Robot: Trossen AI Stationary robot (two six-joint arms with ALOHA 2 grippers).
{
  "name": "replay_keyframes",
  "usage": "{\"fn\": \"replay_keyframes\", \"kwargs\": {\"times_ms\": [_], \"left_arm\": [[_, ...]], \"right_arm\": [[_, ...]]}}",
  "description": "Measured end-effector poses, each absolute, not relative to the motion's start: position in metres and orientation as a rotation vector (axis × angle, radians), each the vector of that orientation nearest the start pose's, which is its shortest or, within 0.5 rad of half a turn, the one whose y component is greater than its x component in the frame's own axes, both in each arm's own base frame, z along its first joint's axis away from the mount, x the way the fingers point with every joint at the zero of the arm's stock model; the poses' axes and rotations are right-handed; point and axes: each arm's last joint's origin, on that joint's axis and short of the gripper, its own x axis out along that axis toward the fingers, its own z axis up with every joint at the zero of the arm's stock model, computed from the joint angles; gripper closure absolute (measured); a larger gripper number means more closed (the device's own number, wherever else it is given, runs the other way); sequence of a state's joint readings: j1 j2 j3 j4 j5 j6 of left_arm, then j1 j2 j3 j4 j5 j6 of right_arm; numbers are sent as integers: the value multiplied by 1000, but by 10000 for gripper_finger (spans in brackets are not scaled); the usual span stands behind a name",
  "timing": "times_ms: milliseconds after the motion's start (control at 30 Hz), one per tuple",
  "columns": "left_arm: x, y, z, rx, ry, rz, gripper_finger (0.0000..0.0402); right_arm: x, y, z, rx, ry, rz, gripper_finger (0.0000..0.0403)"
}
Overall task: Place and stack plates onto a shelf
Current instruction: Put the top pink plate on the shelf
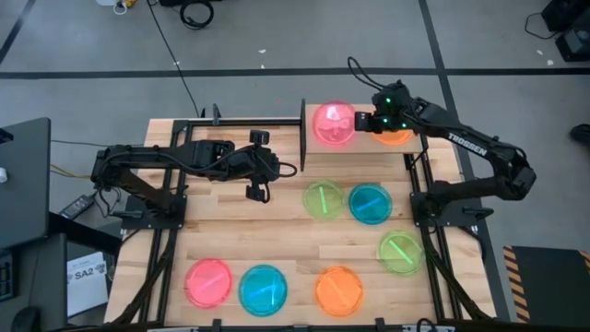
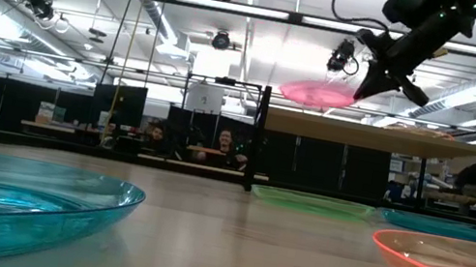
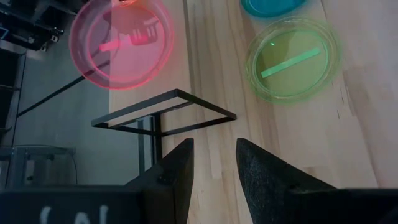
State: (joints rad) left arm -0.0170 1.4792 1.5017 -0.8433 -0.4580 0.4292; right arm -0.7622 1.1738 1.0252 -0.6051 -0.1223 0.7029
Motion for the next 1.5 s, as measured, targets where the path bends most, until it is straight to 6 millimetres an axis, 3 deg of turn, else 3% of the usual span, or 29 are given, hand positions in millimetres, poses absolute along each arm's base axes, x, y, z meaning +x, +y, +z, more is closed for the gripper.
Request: {"fn": "replay_keyframes", "kwargs": {"times_ms": [333,1100,1500], "left_arm": [[304,8,363,593,886,239,273],[304,8,363,593,887,238,273],[304,8,363,594,887,238,273]], "right_arm": [[181,-173,293,976,486,-908,394],[180,-174,293,975,480,-914,382],[180,-174,293,980,477,-918,350]]}}
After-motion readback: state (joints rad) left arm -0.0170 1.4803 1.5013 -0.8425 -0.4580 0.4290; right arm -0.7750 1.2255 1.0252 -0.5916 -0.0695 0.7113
